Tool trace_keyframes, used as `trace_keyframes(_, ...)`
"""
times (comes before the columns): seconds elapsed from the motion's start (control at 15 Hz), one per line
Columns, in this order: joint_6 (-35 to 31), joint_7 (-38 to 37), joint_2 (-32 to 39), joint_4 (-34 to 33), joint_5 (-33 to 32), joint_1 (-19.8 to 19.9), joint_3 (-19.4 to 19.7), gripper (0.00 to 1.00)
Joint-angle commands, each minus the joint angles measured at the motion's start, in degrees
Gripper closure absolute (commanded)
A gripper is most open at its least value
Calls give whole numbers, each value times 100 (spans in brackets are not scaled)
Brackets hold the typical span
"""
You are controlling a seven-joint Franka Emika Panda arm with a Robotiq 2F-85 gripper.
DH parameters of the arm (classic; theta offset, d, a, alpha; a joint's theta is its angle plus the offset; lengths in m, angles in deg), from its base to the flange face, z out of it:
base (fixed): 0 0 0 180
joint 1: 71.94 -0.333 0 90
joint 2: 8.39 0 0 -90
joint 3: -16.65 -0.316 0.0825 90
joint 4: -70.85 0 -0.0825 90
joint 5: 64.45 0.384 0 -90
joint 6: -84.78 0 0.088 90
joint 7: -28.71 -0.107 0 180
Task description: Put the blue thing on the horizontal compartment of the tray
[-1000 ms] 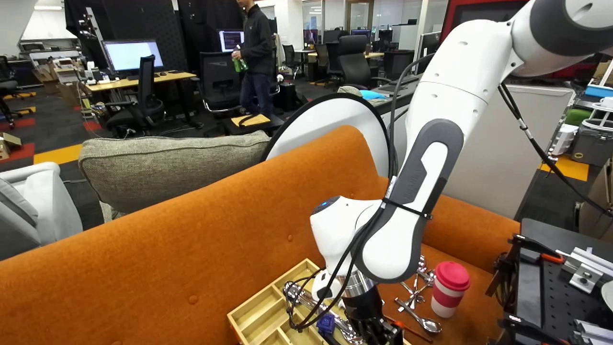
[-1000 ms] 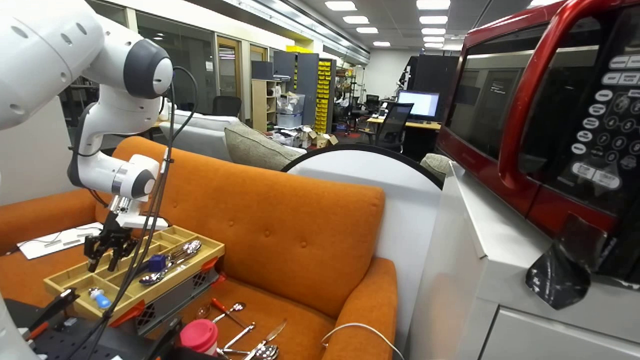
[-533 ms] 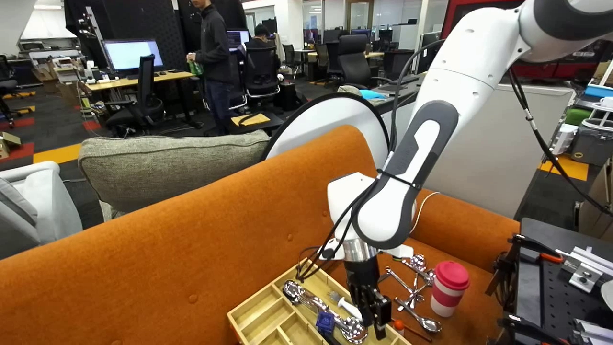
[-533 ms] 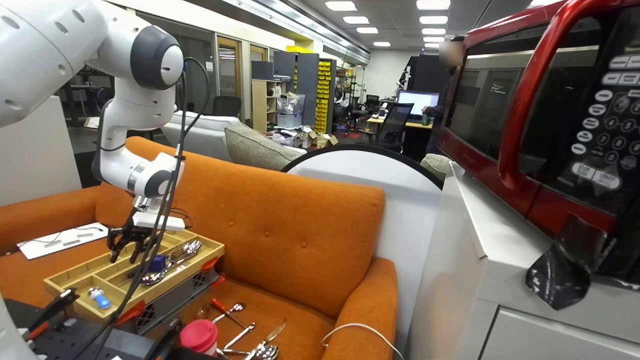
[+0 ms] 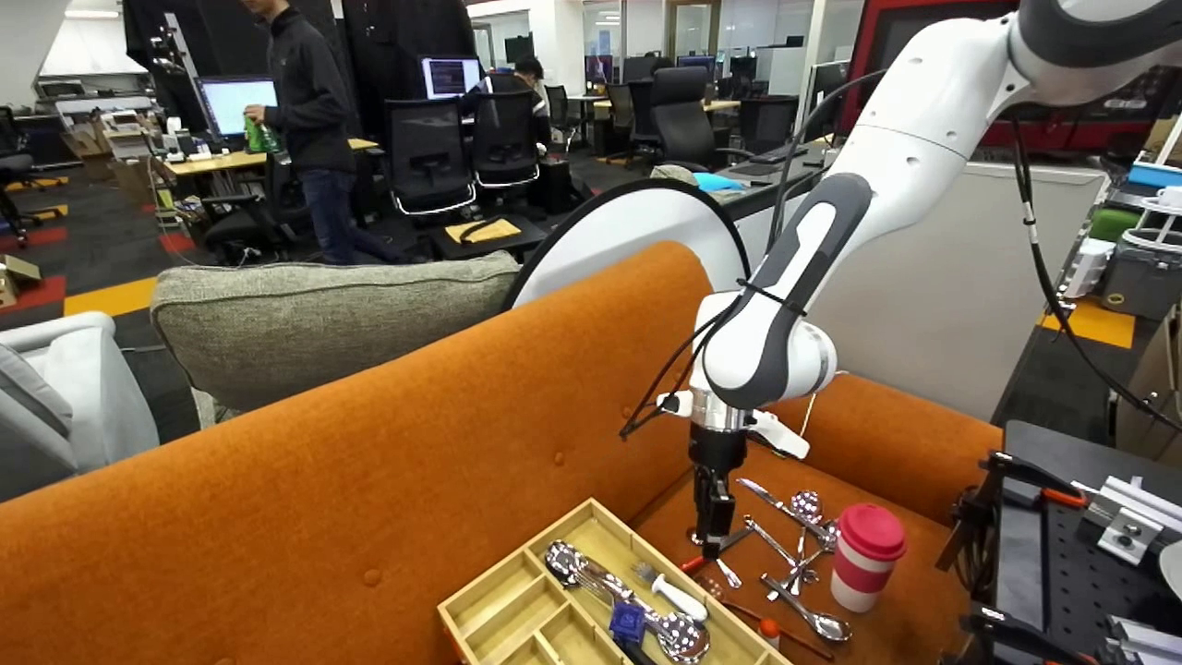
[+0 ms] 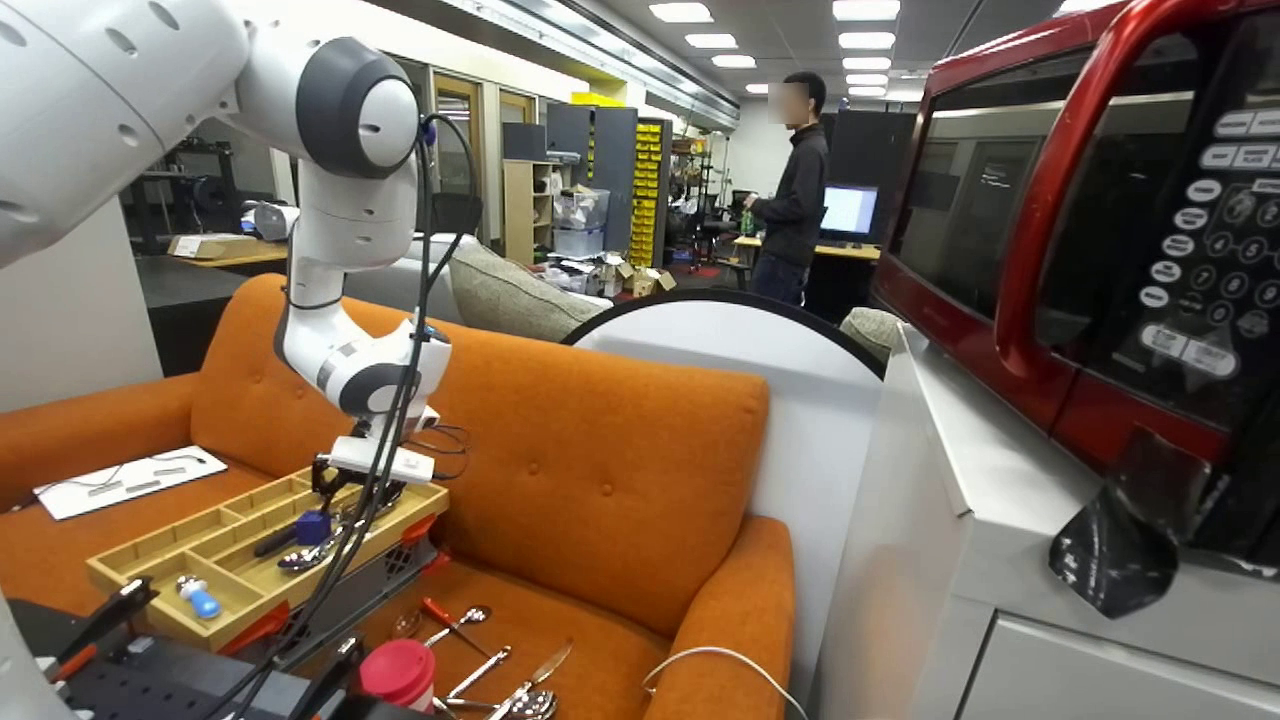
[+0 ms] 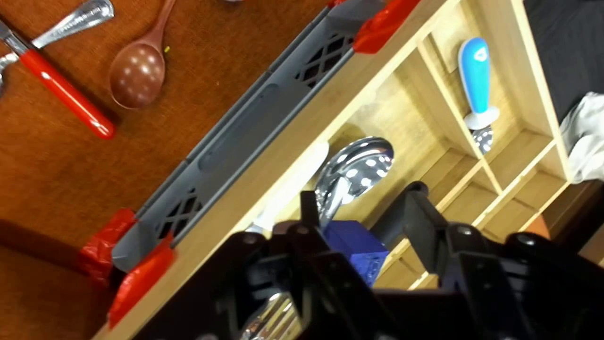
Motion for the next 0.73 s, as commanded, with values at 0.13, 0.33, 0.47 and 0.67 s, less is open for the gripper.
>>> trace_keyframes(0.13,-109,-213,54,60,-62,214,-25,48)
trace_keyframes(0.33,-110,-221,55,51,-67,150,-42,48)
trace_keyframes(0.47,-110,-221,55,50,-67,151,-41,48)
trace_keyframes(0.67,-110,-221,55,48,-67,153,-40,48)
